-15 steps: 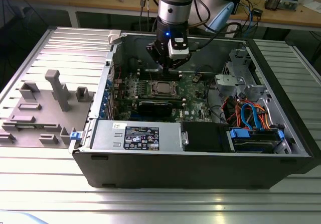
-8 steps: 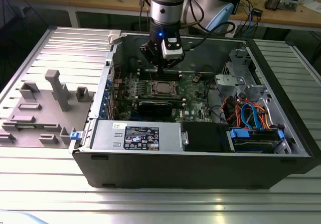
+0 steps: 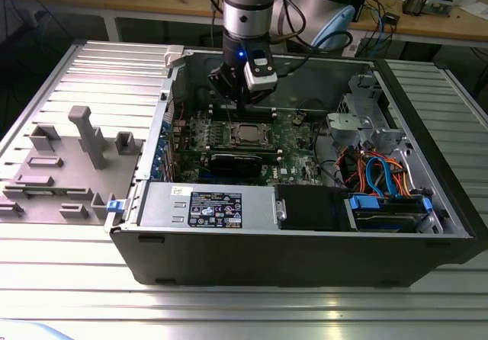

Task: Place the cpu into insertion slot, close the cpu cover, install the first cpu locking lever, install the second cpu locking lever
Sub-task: 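Install the first cpu locking lever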

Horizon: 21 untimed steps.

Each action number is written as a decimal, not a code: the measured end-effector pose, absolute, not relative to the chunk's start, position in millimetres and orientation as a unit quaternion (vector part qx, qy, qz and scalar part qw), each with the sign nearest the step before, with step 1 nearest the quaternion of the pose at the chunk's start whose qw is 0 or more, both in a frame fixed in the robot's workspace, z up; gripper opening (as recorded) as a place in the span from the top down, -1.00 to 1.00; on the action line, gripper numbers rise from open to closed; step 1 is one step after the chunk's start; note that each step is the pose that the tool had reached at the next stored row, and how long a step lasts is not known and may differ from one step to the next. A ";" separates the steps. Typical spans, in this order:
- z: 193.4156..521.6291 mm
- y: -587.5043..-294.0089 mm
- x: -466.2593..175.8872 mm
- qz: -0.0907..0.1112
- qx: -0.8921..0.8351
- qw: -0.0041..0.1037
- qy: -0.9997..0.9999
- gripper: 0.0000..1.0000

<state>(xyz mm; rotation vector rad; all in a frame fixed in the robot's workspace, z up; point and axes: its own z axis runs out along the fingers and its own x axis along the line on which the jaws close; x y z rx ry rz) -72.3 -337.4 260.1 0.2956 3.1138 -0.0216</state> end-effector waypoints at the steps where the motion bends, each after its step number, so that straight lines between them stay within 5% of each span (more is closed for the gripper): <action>1: 259.9 -337.4 -73.0 -0.007 0.092 0.007 0.996 0.79; 15: 255.9 -337.4 -91.2 -0.006 0.028 0.007 1.000 0.79; 21: 254.1 -337.3 -100.8 0.013 0.023 0.009 1.000 0.79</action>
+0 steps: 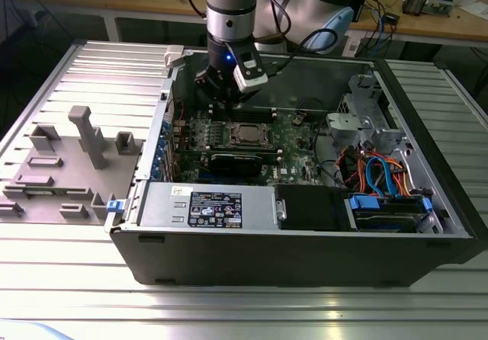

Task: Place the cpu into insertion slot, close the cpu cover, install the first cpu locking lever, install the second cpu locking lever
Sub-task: 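Install the first cpu locking lever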

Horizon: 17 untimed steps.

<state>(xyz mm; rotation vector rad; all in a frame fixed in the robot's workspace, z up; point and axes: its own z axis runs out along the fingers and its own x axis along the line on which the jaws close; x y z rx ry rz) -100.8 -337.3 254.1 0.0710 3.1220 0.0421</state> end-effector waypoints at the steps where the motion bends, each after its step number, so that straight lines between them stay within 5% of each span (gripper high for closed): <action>1: 254.0 -337.2 -103.4 0.014 0.023 0.010 1.000 0.79; 17: 253.4 -316.8 -120.4 0.014 0.010 0.010 1.000 0.79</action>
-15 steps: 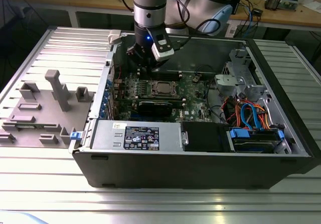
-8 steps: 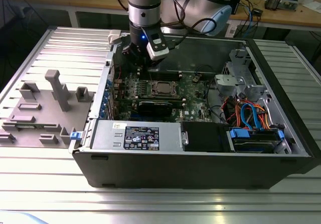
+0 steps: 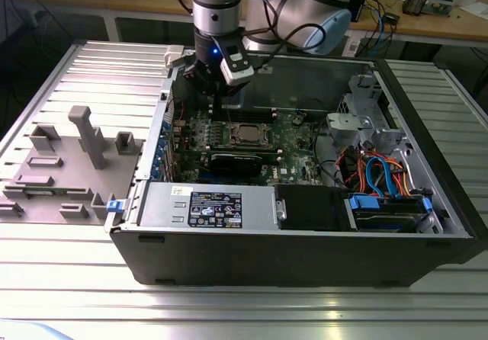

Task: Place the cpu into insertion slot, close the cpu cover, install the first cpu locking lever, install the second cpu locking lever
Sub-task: 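Install the first cpu locking lever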

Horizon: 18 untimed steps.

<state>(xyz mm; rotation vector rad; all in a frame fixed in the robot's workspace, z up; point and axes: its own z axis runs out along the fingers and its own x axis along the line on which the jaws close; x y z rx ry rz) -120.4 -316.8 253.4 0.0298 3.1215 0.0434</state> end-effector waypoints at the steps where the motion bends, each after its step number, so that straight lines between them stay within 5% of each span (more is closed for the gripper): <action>1: 253.5 -315.2 -120.4 0.014 0.009 0.010 1.000 0.79; 18: 254.8 -311.4 -112.6 0.014 0.004 0.011 1.000 0.79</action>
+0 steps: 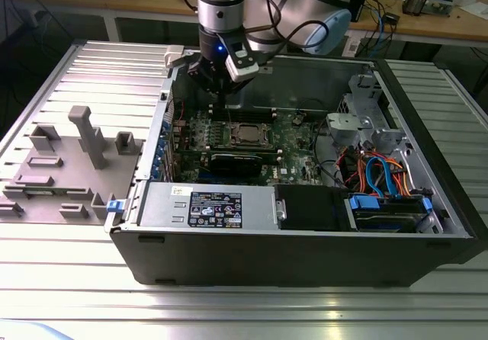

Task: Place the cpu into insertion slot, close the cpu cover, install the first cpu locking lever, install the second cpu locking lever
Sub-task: 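Install the first cpu locking lever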

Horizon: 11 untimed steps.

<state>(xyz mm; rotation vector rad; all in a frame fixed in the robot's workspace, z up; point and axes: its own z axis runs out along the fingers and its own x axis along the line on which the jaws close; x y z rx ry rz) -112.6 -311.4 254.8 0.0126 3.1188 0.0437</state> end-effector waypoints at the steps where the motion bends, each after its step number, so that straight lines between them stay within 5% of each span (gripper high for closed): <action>1: 254.8 -311.4 -110.7 0.014 0.004 0.011 1.000 0.79; 11: 254.8 -311.4 -97.2 0.014 0.004 0.011 1.000 0.79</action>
